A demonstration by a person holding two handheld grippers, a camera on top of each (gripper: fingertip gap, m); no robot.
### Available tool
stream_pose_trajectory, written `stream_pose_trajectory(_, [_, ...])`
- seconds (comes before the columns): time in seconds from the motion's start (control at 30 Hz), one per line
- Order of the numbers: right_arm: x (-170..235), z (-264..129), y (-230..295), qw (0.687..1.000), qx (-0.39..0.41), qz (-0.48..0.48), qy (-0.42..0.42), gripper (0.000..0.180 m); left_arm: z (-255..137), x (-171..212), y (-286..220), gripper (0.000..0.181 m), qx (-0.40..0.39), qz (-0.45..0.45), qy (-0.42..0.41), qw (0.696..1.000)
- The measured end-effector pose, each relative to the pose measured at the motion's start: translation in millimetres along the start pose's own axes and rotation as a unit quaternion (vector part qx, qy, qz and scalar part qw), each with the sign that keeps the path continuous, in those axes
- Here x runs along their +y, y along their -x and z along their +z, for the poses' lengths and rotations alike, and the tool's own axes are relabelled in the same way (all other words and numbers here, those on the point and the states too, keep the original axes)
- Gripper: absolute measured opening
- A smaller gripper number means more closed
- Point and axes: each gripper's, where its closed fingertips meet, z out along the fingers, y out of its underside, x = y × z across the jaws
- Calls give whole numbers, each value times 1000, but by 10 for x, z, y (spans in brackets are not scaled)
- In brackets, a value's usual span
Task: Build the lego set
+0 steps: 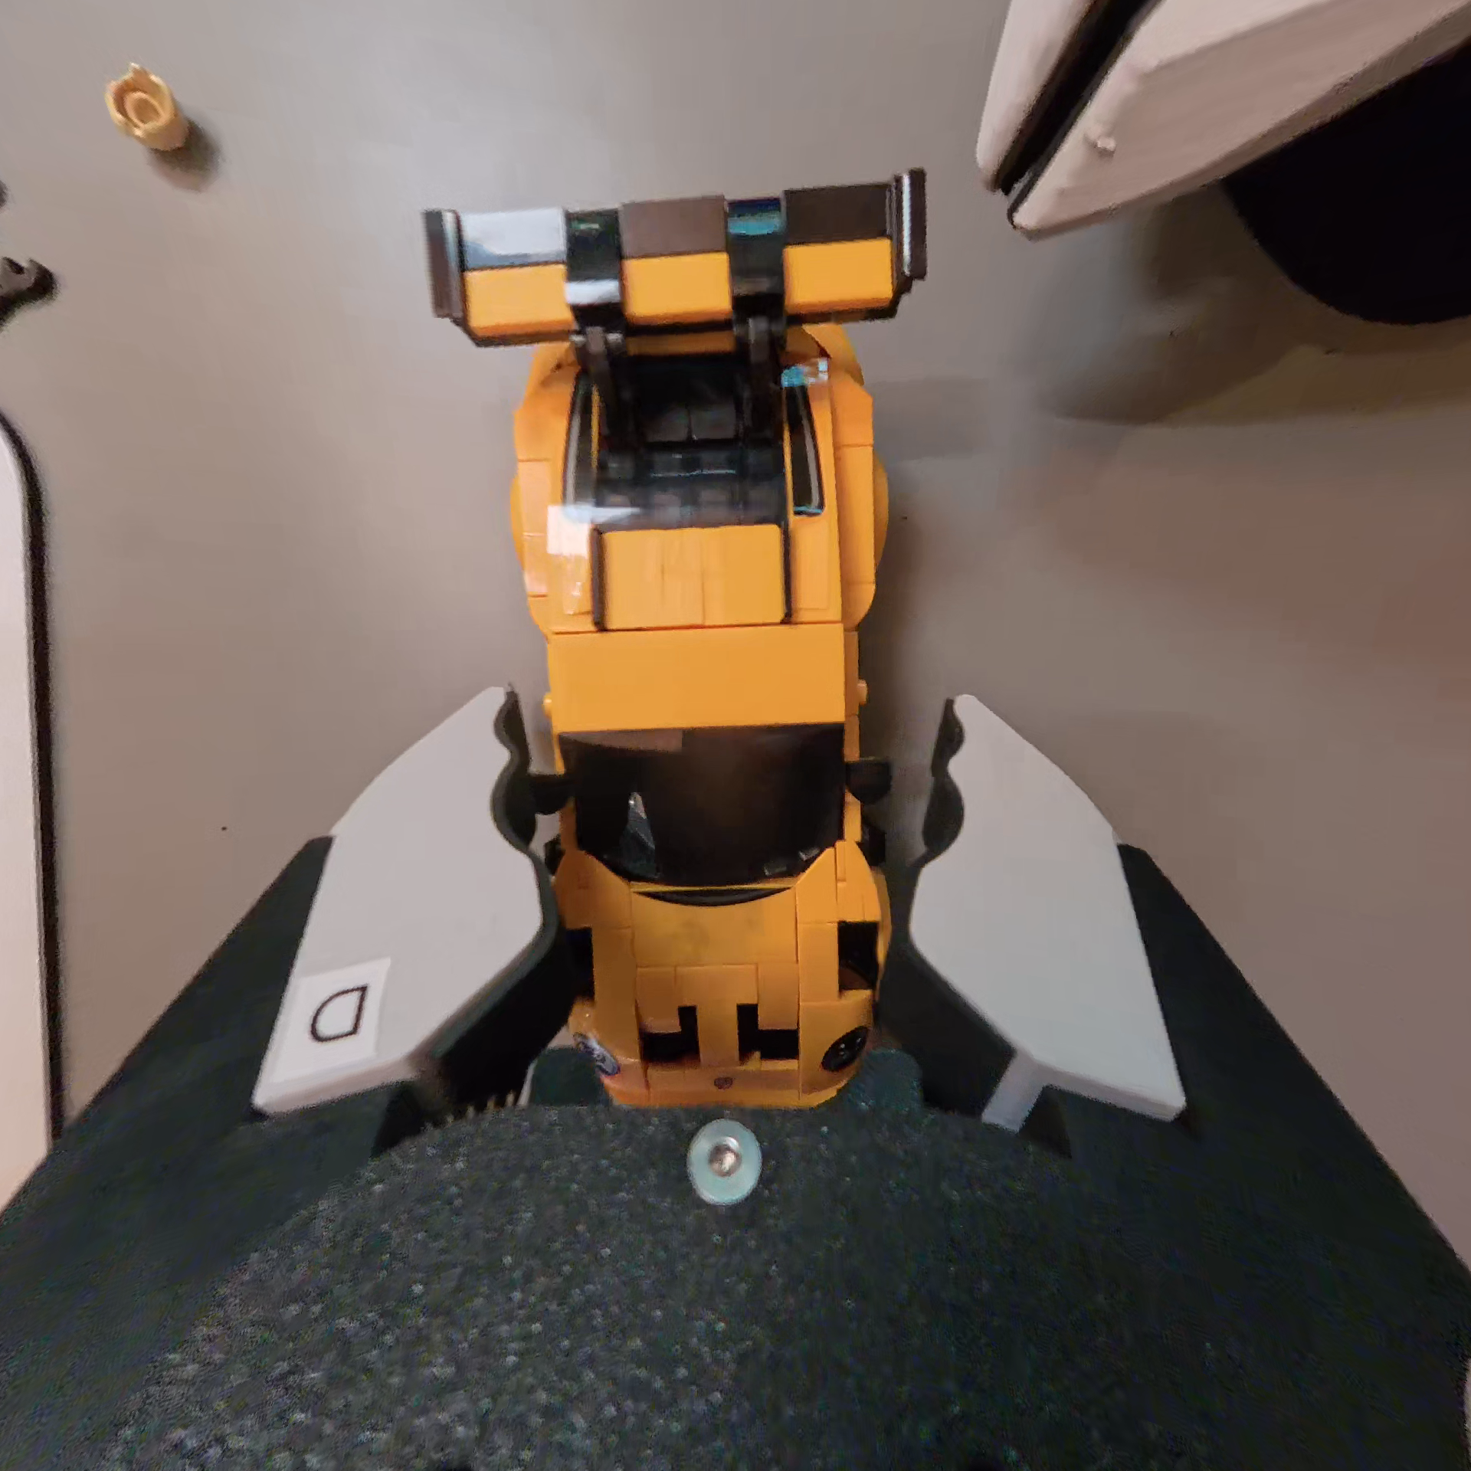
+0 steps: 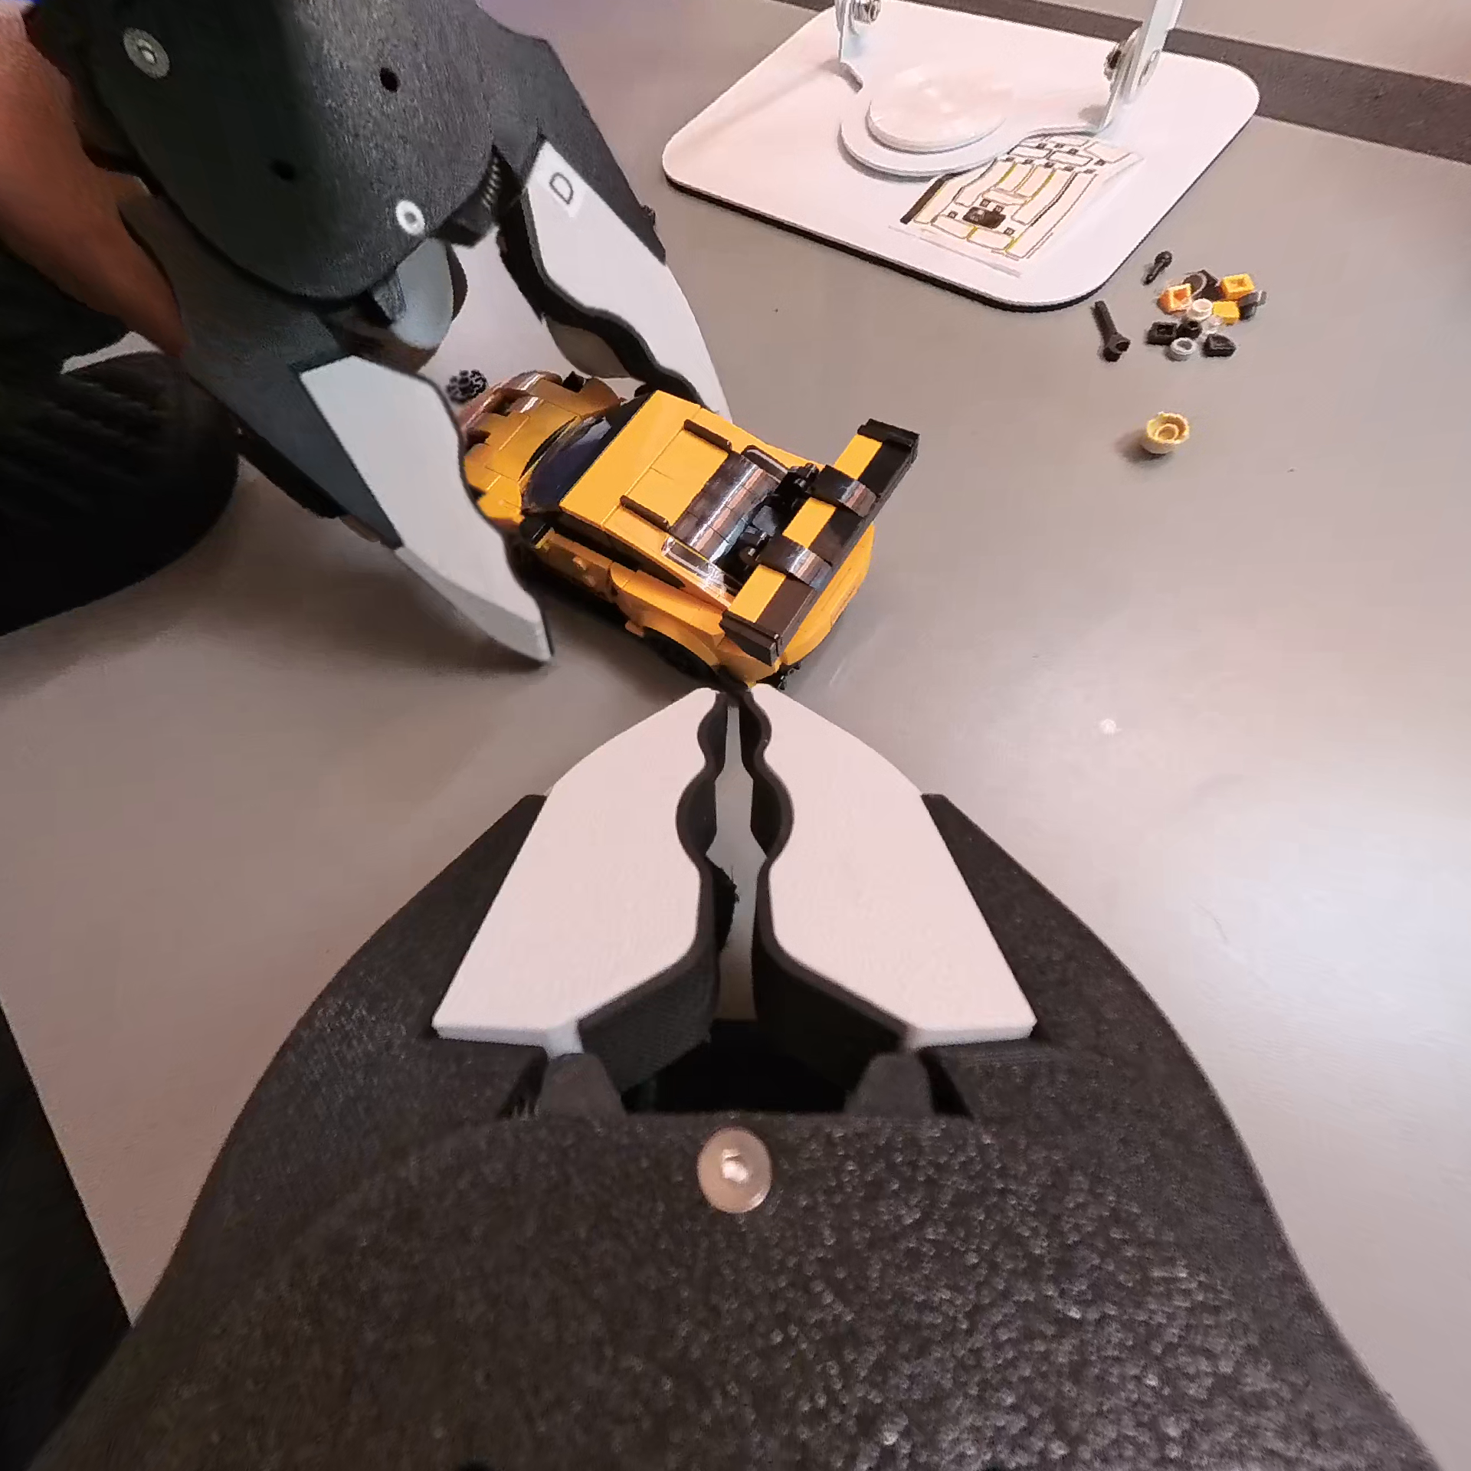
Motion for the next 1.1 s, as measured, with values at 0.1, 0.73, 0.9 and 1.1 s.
stream_pose_trajectory(0.1, [1,-6,-5,1000,-1,2,-2,3,13,18,-17,103,-8,16,3,1000])
stream_pose_trajectory(0.73, [-13,-18,13,1000,-9,2,-10,2,-70,-227,84,86,16,11,57,998])
stream_pose_trajectory(0.9, [-27,-35,16,1000,-16,7,-17,2,-22,-159,45,71,32,2,109,993])
stream_pose_trajectory(1.1, [-27,-64,23,1000,-20,5,-21,2,-56,-110,49,70,42,8,112,993])
